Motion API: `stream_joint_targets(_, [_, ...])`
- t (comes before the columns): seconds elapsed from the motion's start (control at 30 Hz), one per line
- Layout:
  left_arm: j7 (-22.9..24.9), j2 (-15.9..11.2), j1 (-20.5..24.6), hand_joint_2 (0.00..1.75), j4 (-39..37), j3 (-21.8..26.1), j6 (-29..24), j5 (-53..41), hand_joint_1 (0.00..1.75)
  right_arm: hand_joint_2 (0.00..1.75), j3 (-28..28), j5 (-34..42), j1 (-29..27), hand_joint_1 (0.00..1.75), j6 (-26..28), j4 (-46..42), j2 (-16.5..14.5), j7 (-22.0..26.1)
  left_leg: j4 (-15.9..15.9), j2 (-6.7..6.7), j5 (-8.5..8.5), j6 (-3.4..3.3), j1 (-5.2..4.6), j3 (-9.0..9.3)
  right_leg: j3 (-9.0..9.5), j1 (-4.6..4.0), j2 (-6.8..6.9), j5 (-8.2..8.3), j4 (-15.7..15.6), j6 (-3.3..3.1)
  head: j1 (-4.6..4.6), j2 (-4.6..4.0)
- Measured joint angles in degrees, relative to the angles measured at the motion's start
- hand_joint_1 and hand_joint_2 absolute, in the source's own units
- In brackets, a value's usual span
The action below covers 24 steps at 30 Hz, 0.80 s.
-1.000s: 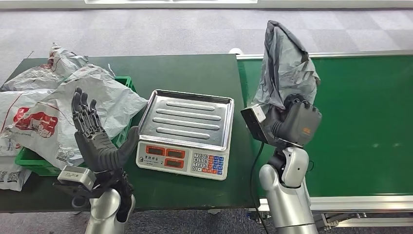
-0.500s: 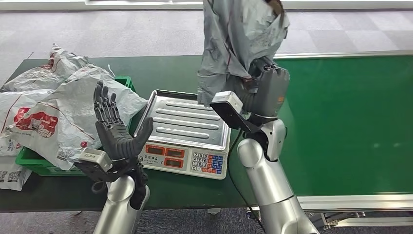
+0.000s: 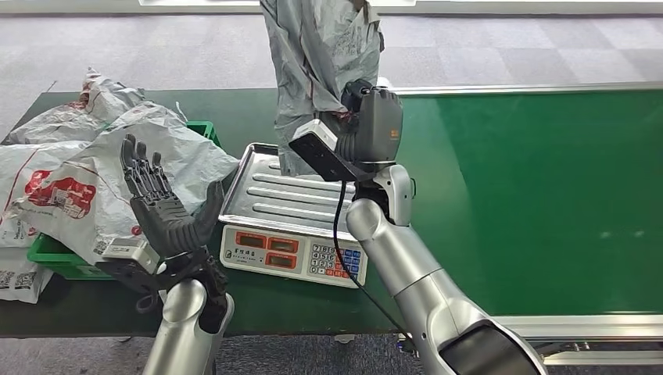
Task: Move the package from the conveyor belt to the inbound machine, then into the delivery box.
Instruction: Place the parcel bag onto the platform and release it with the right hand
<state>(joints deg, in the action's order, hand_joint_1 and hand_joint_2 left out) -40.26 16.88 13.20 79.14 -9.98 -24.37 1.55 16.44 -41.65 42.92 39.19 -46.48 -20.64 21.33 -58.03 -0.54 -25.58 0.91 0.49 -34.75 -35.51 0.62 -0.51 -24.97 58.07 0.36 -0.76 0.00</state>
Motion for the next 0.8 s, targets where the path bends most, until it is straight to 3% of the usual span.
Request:
stream_joint_targets(0.1, [0.0,-0.16,-0.11,1.75,0.28,0.14,0.0,-0.01,0.0,1.75,0.8,0.19,0.21,0.08,0.24,1.49,-0.04,-0.03,0.0,0.0,0.0,0.0,0.0,0.0,0.0,0.0,0.0,0.0,0.0,0.0,0.0,0.0])
stream_joint_targets(0.13, [0.0,-0.2,-0.16,1.75,0.33,0.15,0.0,-0.04,0.0,1.75,0.95,0.22,0.28,0.0,0.22,1.94,-0.06,-0.1,0.0,0.0,0.0,0.0,0.0,0.01,0.0,0.0,0.0,0.0,0.0,0.0,0.01,0.0])
stream_joint_targets(0.33, [0.0,-0.27,-0.46,1.75,0.81,0.16,0.04,-0.44,0.0,1.75,1.53,0.3,0.5,0.0,-1.72,4.66,-0.11,-1.38,0.0,0.0,0.01,0.0,0.0,0.01,0.0,0.0,0.0,0.0,0.0,0.0,-0.01,0.0])
stream_joint_targets(0.47, [0.0,-0.3,-0.52,1.75,0.95,0.16,0.04,-0.52,0.0,0.0,1.59,0.0,0.5,0.0,-2.51,5.65,-0.14,-1.76,0.0,0.0,0.0,0.0,0.0,0.01,0.0,0.0,0.0,0.0,0.0,0.0,0.0,0.0])
stream_joint_targets(0.8, [0.0,-0.29,-0.23,1.75,1.28,0.87,0.25,-1.75,0.0,0.0,1.58,-2.68,-0.47,0.0,-9.09,5.38,-0.16,-3.21,0.0,0.02,0.0,0.0,0.0,0.03,-0.02,0.0,-0.01,0.0,0.0,0.0,0.0,0.0])
